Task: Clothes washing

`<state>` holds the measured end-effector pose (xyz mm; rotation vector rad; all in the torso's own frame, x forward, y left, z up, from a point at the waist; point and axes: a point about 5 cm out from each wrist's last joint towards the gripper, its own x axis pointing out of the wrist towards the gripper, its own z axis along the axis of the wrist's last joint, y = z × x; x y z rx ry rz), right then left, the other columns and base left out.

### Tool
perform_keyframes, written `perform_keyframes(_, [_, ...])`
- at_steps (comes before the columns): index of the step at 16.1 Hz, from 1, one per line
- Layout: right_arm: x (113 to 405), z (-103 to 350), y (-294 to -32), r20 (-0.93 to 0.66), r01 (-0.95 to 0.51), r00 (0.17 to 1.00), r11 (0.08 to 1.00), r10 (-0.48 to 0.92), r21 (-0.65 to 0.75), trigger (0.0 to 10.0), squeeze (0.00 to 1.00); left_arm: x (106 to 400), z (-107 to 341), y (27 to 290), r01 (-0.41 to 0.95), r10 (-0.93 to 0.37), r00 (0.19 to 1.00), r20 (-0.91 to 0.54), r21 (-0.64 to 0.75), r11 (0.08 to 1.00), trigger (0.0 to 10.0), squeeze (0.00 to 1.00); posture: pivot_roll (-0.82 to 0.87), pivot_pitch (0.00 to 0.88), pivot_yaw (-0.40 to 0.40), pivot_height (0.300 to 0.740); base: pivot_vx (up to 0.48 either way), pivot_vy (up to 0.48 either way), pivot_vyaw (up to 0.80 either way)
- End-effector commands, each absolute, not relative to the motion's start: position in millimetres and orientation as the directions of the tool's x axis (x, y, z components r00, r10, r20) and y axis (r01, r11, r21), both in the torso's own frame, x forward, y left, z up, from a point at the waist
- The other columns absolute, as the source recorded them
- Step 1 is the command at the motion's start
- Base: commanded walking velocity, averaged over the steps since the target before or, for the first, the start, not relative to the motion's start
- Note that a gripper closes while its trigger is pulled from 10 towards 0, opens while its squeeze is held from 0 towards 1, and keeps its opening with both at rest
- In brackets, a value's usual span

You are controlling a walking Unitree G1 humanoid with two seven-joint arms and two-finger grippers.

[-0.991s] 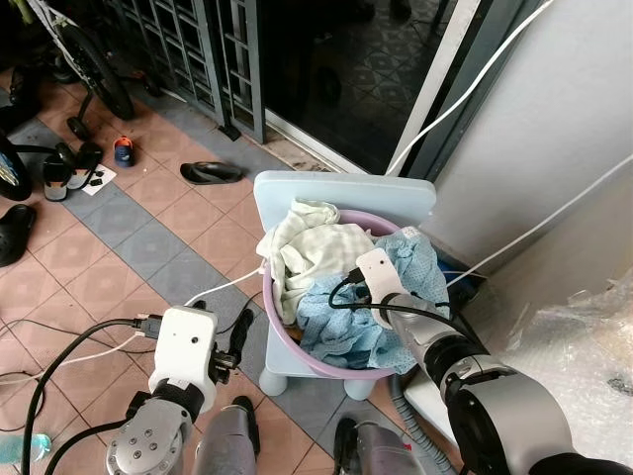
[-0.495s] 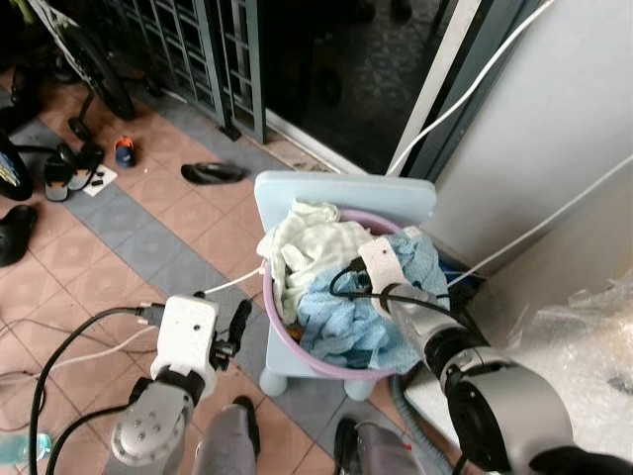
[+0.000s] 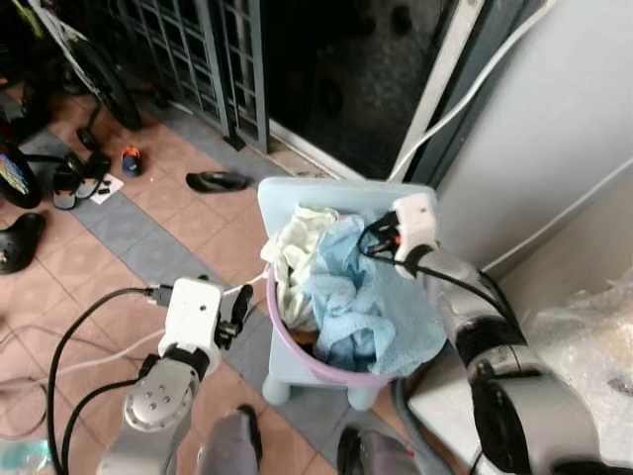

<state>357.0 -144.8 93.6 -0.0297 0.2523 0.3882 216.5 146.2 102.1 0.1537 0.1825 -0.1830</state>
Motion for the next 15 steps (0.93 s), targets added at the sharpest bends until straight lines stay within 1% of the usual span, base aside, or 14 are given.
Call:
perform_keyframes(1, [345.5,101.2,-157.2,-0.17,-0.377,0.908,0.924,0.382,0.066,0.0,0.0,219.4,101.0,145.0,0.183,-0.156,0.971,-0.181,0.143,0.973,10.0,0.0,0.07,0.003,-0.041,0.74,0.0,0.0,0.0])
perform_keyframes(3, [318.4,100.1,-166.3,-0.095,-0.343,0.93,0.931,0.356,0.127,0.0,0.0,225.2,101.4,143.0,0.169,-0.147,0.976,-0.162,0.137,0.976,10.0,0.0,0.06,0.0,-0.031,0.74,0.0,0.0,0.0])
perform_keyframes(6, [285.5,94.9,-168.1,-0.031,-0.316,0.946,0.942,0.321,0.113,0.0,0.0,230.2,98.4,141.1,0.17,-0.149,0.977,-0.149,0.138,0.976,10.0,0.0,0.04,0.0,-0.01,0.74,0.0,0.0,0.0])
perform_keyframes(8, [261.1,95.7,-161.3,-0.009,-0.364,0.931,0.93,0.365,0.055,0.0,0.0,232.1,97.9,138.9,0.191,-0.172,0.976,-0.134,0.146,0.971,10.0,0.0,0.01,0.0,0.006,0.74,0.0,0.0,0.0])
perform_keyframes(9, [247.9,98.2,-154.5,-0.007,-0.38,0.922,0.91,0.387,0.166,0.0,0.0,234.1,98.8,139.2,0.195,-0.177,0.976,-0.126,0.149,0.969,10.0,0.0,0.0,0.0,0.016,0.74,0.0,0.0,0.0])
perform_keyframes(10, [243.2,103.4,-150.3,0.009,-0.397,0.914,0.891,0.405,0.22,0.0,0.0,235.7,99.4,139.7,0.193,-0.175,0.977,-0.121,0.151,0.97,10.0,0.0,-0.01,0.0,0.018,0.74,0.0,0.0,0.0])
perform_keyframes(11, [240.0,122.5,-139.9,0.065,-0.463,0.885,0.858,0.461,0.225,0.0,0.0,241.3,99.3,141.6,0.179,-0.162,0.981,-0.112,0.165,0.97,10.0,0.0,-0.03,0.0,0.029,0.74,0.0,0.0,0.0])
perform_keyframes(12, [242.5,129.3,-139.0,0.082,-0.461,0.887,0.864,0.454,0.205,0.0,0.0,243.8,99.0,141.8,0.173,-0.156,0.982,-0.109,0.171,0.97,10.0,0.0,-0.03,0.0,0.029,0.74,0.0,0.0,0.0])
perform_keyframes(13, [254.6,144.8,-141.5,0.125,-0.417,0.908,0.895,0.401,0.16,0.0,0.0,249.7,99.3,140.8,0.157,-0.14,0.985,-0.099,0.185,0.97,10.0,0.0,-0.04,0.0,0.034,0.74,0.0,0.0,0.0])
perform_keyframes(15, [267.2,156.6,-147.2,0.163,-0.338,0.933,0.936,0.321,0.093,0.0,0.0,254.0,99.4,139.5,0.133,-0.119,0.989,-0.087,0.186,0.973,10.0,0.0,-0.05,0.0,0.045,0.74,0.0,0.0,0.0])
